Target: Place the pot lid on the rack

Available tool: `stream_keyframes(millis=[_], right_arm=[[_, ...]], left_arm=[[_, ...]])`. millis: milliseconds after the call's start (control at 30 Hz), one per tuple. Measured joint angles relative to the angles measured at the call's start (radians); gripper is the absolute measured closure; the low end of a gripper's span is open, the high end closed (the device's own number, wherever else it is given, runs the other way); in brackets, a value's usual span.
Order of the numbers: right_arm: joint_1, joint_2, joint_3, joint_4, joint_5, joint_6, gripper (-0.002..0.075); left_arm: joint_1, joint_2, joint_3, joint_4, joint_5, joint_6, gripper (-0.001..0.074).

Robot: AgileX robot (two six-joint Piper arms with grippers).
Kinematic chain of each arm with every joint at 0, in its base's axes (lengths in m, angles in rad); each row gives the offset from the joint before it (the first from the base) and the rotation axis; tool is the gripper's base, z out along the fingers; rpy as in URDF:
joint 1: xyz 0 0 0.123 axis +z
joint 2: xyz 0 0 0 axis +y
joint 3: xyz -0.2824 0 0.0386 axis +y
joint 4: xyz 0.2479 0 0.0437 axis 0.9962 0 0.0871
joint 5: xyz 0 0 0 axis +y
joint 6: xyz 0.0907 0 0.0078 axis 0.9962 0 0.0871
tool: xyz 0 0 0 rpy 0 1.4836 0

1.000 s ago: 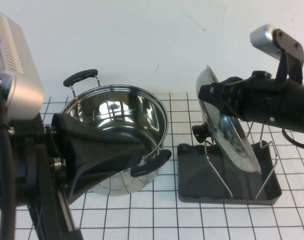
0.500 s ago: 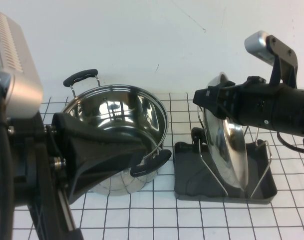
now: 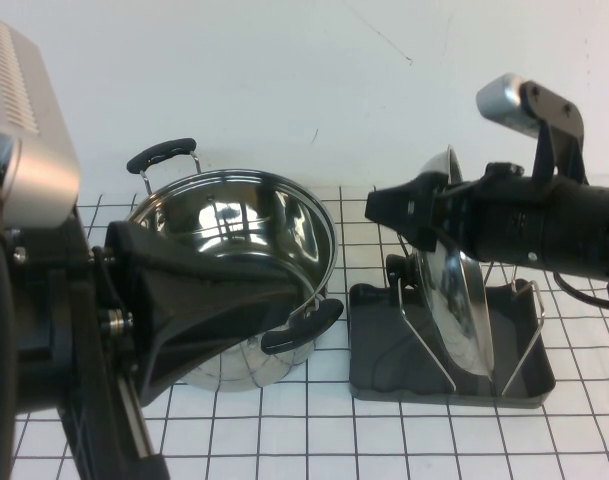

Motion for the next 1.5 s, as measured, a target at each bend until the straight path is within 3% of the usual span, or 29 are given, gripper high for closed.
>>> stream_keyframes(millis=[467, 1500], right_arm=[[-0.006, -0.014, 0.022, -0.107, -0.03, -0.011, 0.02], [-0.223, -0.155, 0.103, -0.147, 0.094, -0.039, 0.02]], left_arm=[[0.0, 0.0, 0.0, -0.009, -0.009, 0.0, 0.0736], [0.0, 0.0, 0.0, -0.011, -0.009, 0.0, 0.0736]])
